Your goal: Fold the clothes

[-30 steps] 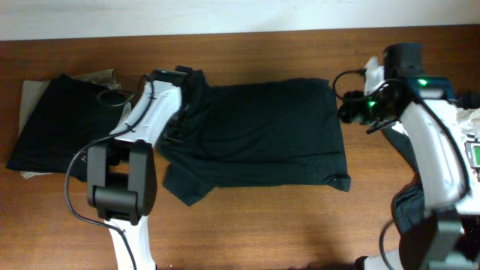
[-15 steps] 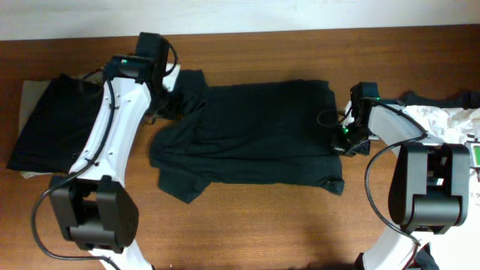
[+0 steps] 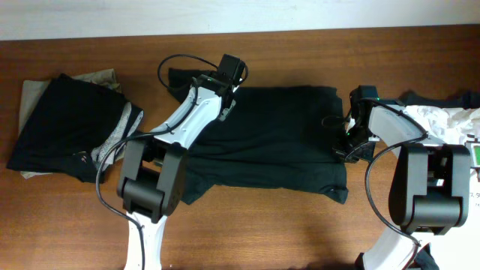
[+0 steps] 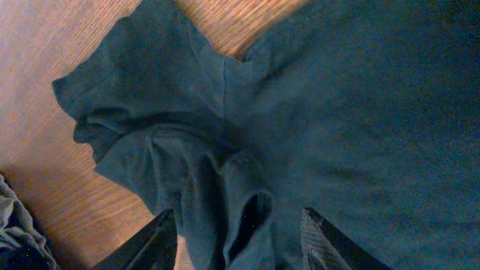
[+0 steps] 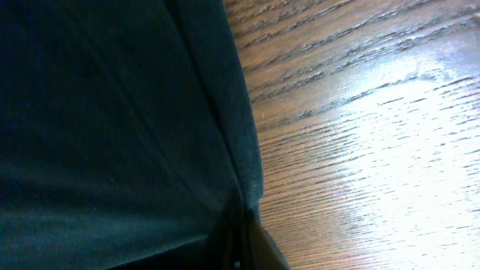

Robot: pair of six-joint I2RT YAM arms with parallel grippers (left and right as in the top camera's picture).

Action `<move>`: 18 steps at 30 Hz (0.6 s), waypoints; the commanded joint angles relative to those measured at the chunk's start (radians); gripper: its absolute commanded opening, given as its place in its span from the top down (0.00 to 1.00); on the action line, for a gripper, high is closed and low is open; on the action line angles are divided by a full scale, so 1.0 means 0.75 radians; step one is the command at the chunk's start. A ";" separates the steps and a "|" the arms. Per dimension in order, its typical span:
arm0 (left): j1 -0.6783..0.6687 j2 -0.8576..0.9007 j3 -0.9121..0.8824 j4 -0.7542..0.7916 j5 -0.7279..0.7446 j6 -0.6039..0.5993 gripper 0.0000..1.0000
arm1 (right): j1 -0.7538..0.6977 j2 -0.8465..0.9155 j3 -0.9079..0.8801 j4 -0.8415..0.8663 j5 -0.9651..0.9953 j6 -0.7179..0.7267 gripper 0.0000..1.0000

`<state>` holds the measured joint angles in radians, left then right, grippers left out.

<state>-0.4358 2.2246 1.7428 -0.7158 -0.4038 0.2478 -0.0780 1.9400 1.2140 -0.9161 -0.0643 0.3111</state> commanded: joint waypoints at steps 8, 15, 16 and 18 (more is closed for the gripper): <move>0.133 0.024 0.171 -0.200 -0.225 -0.095 1.00 | -0.011 0.047 -0.055 -0.017 0.098 0.012 0.96; 0.349 -0.038 0.238 -0.405 -0.216 -0.096 0.46 | -0.011 0.047 -0.055 -0.017 0.097 0.012 0.94; 0.365 -0.040 0.238 -0.449 -0.215 -0.115 0.30 | -0.011 0.047 -0.055 -0.018 0.098 0.012 0.91; 0.377 -0.069 0.239 -0.515 -0.172 -0.153 0.27 | -0.011 0.047 -0.055 -0.019 0.098 0.012 0.82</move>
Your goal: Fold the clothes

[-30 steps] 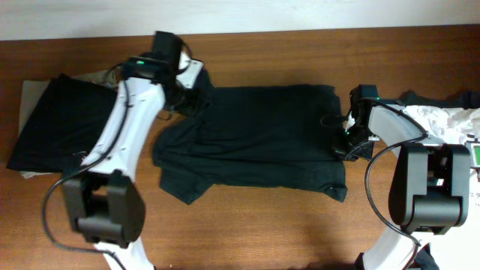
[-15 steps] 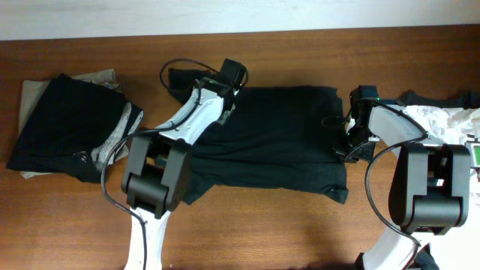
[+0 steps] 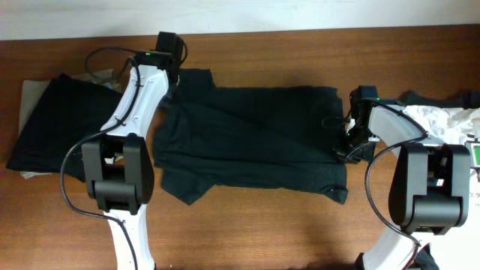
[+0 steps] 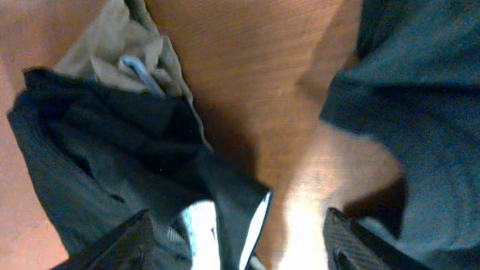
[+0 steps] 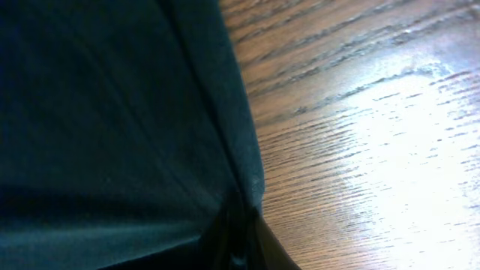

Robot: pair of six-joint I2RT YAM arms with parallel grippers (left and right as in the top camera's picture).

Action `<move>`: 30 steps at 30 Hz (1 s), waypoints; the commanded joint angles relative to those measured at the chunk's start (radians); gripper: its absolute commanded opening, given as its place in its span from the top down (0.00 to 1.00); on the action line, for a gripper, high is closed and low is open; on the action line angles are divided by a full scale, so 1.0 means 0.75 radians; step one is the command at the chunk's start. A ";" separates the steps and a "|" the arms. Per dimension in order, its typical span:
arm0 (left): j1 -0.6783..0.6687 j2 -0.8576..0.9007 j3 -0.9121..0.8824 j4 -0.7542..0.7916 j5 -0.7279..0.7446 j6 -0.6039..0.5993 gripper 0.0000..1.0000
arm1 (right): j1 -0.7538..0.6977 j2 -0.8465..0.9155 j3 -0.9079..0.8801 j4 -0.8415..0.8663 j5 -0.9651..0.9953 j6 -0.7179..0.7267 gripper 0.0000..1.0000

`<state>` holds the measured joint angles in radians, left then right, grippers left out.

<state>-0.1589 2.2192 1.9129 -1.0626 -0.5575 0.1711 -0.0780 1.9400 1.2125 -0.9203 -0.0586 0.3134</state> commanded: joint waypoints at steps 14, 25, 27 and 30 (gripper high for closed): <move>0.120 -0.499 -0.074 -0.835 0.651 -0.178 0.43 | -0.184 -0.592 0.148 -0.370 -0.163 -0.133 0.46; 0.181 -0.748 -1.335 0.267 1.059 -0.299 0.48 | -0.182 -0.615 0.001 -0.402 -0.218 -0.133 0.34; 0.181 -0.745 -1.393 0.363 1.023 -0.304 0.57 | -0.182 -0.615 -0.012 -0.384 -0.222 -0.132 0.34; 0.181 -0.733 -1.479 0.460 0.962 -0.304 0.63 | -0.182 -0.615 -0.032 -0.366 -0.223 -0.132 0.34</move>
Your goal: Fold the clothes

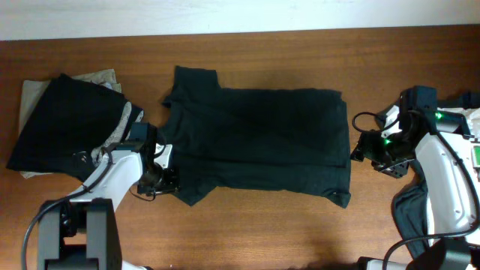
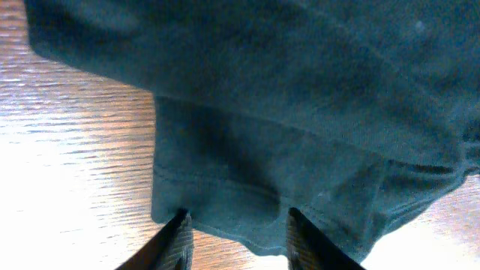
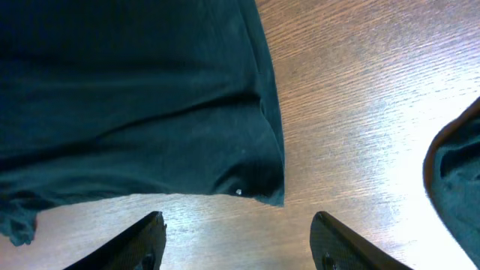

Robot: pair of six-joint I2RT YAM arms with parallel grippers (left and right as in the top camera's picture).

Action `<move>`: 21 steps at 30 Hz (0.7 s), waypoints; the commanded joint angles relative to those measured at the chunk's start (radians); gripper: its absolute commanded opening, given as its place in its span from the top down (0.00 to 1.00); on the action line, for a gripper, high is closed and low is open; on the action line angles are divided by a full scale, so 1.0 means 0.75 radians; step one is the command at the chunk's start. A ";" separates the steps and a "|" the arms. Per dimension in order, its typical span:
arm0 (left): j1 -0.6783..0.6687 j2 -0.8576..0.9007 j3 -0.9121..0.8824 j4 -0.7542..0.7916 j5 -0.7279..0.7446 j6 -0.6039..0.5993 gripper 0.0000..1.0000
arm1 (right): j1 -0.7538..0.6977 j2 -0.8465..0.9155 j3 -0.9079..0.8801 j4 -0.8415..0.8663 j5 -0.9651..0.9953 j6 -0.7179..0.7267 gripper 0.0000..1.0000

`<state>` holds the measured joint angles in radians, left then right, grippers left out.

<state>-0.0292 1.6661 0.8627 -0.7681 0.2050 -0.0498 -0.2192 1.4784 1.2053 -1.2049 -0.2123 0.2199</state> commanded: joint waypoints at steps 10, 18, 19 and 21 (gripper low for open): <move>0.148 -0.061 0.297 -0.615 -0.065 -0.014 1.00 | 0.006 0.000 -0.343 0.187 -0.020 0.178 0.31; 0.191 -0.090 0.321 -0.801 -0.065 -0.013 1.00 | 0.006 0.000 -0.661 0.396 -0.287 0.217 0.46; 0.192 -0.090 0.323 -0.791 -0.065 -0.013 1.00 | 0.006 0.000 -0.692 0.408 -0.288 0.217 0.43; 0.192 -0.090 0.326 -0.788 -0.066 -0.013 1.00 | 0.006 0.000 -0.712 0.446 -0.334 0.202 0.71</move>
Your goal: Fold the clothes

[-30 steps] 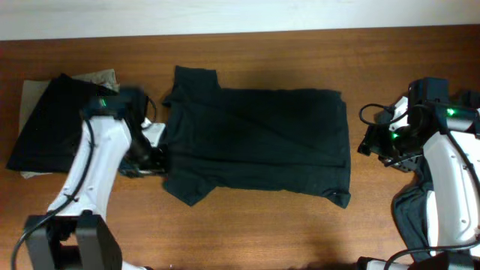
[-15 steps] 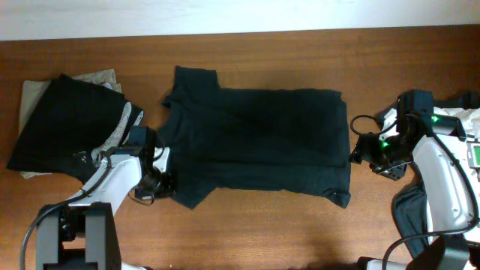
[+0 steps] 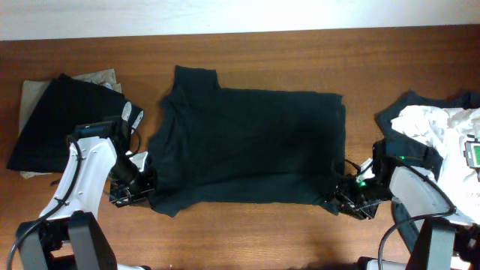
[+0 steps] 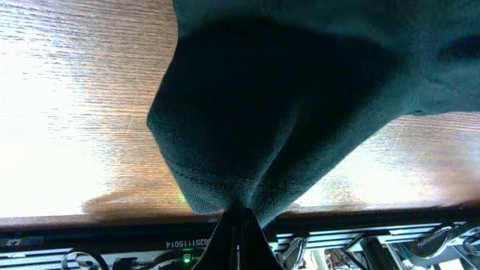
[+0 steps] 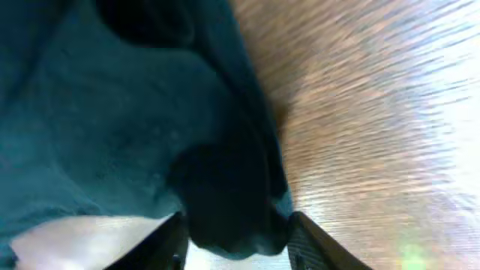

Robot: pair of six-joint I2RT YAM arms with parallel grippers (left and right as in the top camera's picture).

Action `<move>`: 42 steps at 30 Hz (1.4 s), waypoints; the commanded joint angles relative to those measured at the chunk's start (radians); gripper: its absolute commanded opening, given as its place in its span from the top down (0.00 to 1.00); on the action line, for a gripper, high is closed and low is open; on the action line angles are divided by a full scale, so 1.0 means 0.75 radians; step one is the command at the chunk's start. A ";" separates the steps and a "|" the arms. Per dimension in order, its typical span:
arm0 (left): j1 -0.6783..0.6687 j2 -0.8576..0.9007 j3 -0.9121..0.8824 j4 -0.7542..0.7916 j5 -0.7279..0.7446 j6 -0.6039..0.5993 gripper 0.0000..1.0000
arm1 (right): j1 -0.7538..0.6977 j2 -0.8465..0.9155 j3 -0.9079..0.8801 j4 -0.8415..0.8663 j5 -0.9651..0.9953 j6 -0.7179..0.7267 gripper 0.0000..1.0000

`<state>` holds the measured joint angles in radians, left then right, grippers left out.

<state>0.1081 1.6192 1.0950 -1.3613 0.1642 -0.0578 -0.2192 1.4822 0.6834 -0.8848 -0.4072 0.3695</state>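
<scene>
A dark teal T-shirt (image 3: pixel 255 142) lies spread flat across the middle of the wooden table (image 3: pixel 247 236), sleeves to the left. My left gripper (image 3: pixel 142 191) is at its near left sleeve. In the left wrist view that gripper (image 4: pixel 238 225) is shut on a pinch of the shirt (image 4: pixel 300 112), which rises off the wood. My right gripper (image 3: pixel 339 196) is at the shirt's near right corner. In the right wrist view it (image 5: pixel 236 244) stands open, its fingers (image 5: pixel 171 238) on either side of the bunched hem (image 5: pixel 225 202).
A folded stack of dark and beige clothes (image 3: pixel 60 124) lies at the left end of the table. A loose heap of white and dark clothes (image 3: pixel 439 124) sits at the right end. The table's front edge (image 4: pixel 112 221) runs just behind my left gripper.
My left gripper, then open over the near left sleeve, is now shut on it. My right gripper has moved from the bare wood right of the shirt to its near right corner, still open.
First my left gripper hung open over the shirt's far left part and my right was shut on the right hem. Then the left was over the folded stack. Later both were open, left at the near sleeve, right off the shirt. Now left grips, right straddles the corner.
</scene>
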 commanded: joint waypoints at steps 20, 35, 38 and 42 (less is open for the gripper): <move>0.100 -0.079 0.142 0.415 0.217 0.120 1.00 | -0.021 -0.006 0.399 -0.090 0.069 -0.138 0.95; -0.036 -0.004 0.054 0.558 0.034 0.250 0.25 | -0.134 0.127 0.368 -0.023 0.164 -0.173 0.30; -0.037 0.024 -0.160 0.781 0.049 0.249 0.47 | -0.134 0.127 0.244 0.078 0.132 -0.172 0.36; -0.035 0.080 -0.197 0.915 0.028 0.249 1.00 | -0.134 0.127 0.064 0.359 -0.035 -0.172 0.46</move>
<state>0.0834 1.6688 0.9516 -0.6964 0.1921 0.1196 -0.3138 1.5776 0.7837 -0.6827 -0.3401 0.2474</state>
